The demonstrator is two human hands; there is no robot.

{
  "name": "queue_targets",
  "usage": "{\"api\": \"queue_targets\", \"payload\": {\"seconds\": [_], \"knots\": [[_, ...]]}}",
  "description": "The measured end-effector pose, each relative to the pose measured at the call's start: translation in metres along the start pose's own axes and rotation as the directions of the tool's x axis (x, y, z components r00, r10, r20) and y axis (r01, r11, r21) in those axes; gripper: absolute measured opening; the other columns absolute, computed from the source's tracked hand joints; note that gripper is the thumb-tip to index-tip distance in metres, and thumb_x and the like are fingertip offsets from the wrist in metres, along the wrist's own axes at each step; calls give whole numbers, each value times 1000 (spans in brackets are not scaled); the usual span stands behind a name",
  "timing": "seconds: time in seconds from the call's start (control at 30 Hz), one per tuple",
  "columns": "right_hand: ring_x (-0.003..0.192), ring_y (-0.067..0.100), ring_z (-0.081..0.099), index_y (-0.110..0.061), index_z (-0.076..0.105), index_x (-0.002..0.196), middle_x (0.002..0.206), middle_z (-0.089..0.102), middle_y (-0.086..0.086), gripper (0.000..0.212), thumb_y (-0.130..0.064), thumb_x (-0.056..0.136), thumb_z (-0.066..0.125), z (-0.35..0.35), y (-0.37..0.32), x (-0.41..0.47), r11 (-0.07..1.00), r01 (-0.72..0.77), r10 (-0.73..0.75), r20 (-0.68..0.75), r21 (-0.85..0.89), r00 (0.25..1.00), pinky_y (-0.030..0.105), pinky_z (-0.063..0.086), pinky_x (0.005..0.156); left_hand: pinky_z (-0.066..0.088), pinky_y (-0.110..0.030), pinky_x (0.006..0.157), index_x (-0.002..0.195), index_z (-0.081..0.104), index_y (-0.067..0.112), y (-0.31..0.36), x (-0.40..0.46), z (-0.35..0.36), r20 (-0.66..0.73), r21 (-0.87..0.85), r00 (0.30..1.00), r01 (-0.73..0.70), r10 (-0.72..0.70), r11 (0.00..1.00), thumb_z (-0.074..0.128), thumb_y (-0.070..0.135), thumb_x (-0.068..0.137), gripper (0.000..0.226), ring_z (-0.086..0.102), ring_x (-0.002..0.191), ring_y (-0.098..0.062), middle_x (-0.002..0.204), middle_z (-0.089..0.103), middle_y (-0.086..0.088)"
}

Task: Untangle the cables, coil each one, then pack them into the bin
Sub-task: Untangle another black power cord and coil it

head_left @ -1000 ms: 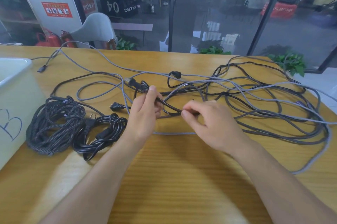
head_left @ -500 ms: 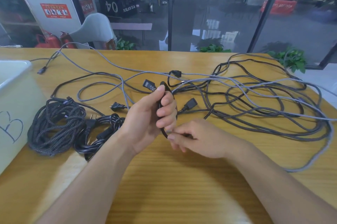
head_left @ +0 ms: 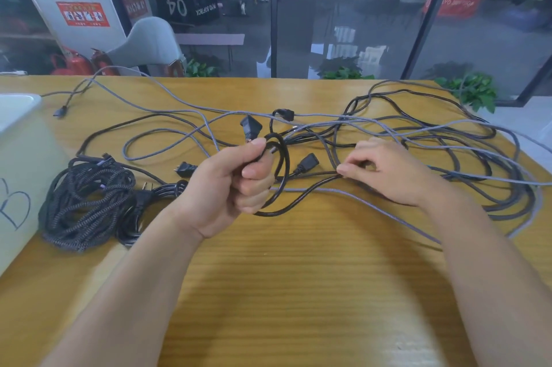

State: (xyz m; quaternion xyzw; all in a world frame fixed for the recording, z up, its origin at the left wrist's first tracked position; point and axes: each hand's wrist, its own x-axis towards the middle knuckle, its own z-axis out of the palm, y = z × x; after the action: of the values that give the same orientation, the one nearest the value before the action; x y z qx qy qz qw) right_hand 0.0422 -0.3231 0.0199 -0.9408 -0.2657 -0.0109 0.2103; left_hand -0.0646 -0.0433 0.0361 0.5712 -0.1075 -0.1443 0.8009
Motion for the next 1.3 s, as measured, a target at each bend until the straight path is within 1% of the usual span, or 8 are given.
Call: {"api": "queue_targets", "payload": {"seconds": [0.17, 0.27, 0.47, 0.57, 0.73, 0.9, 1.07, 1.3], "knots": [[50, 20, 43, -21, 55, 66, 48, 44, -6, 53, -68, 89, 63, 6, -34, 7, 987, -143, 77, -548, -78, 833, 35, 33, 53, 16, -24, 45, 59, 40, 25, -9, 5, 13, 81, 40, 996, 22, -25, 999, 40, 37, 99, 42, 15, 46, -7, 52, 26, 12], [48, 14, 41, -22, 54, 69, 47, 43, -8, 45, -56, 96, 65, 17, -60, 9, 994, -37, 95, -612, 106, 785, 34, 28, 54, 9, -34, 52, 60, 40, 23, -20, 9, 21, 94, 177, 994, 41, -59, 983, 40, 38, 100, 42, 16, 47, -9, 53, 26, 10], [56, 6, 51, -21, 74, 89, 65, 59, -12, 26, -27, 101, 53, 22, -83, -5, 666, 86, 138, -236, 741, 962, 33, 45, 60, 12, -28, 51, 67, 39, 20, -26, 15, 15, -138, 287, 990, 52, -13, 957, 43, 41, 106, 44, 15, 53, -14, 60, 23, 4], [69, 14, 61, -25, 79, 101, 96, 72, 5, 22, -17, 95, 60, 28, -86, -10, 668, 80, 67, -167, 740, 984, 36, 55, 65, 17, -23, 49, 66, 41, 21, -28, 15, 16, -204, 304, 979, 37, 28, 952, 44, 47, 106, 47, 16, 56, -15, 61, 24, 4], [91, 29, 75, -15, 77, 113, 91, 77, 12, 18, -10, 97, 72, 36, -97, -19, 593, 146, 0, -181, 792, 983, 35, 63, 79, 16, -27, 53, 70, 43, 14, -25, 14, 24, -237, 349, 968, 8, 80, 937, 37, 65, 99, 59, 19, 58, -16, 61, 25, 6], [94, 16, 76, -8, 77, 108, 95, 79, 8, 22, 3, 101, 60, 31, -100, -21, 478, 73, 1, -83, 875, 997, 28, 61, 80, 19, -23, 50, 70, 47, 10, -26, 15, 25, -323, 365, 933, -30, 156, 930, 39, 42, 110, 52, 21, 51, -10, 56, 27, 11], [81, 14, 68, -25, 71, 89, 84, 72, -7, 24, -27, 106, 54, 33, -86, -20, 943, 147, -121, -103, 298, 987, 41, 54, 79, 24, -21, 48, 59, 50, 24, -19, 16, 9, -482, 313, 843, -90, 240, 946, 40, 37, 111, 55, 24, 53, -14, 64, 30, 1], [63, 17, 56, -20, 65, 107, 74, 62, -3, 23, -23, 112, 43, 36, -103, -31, 829, 77, -319, 356, 554, 878, 36, 47, 67, 26, -31, 58, 71, 46, 18, -15, 13, 7, -383, 105, 903, -168, 195, 980, 36, 45, 110, 48, 28, 56, -18, 64, 34, 0]]}}
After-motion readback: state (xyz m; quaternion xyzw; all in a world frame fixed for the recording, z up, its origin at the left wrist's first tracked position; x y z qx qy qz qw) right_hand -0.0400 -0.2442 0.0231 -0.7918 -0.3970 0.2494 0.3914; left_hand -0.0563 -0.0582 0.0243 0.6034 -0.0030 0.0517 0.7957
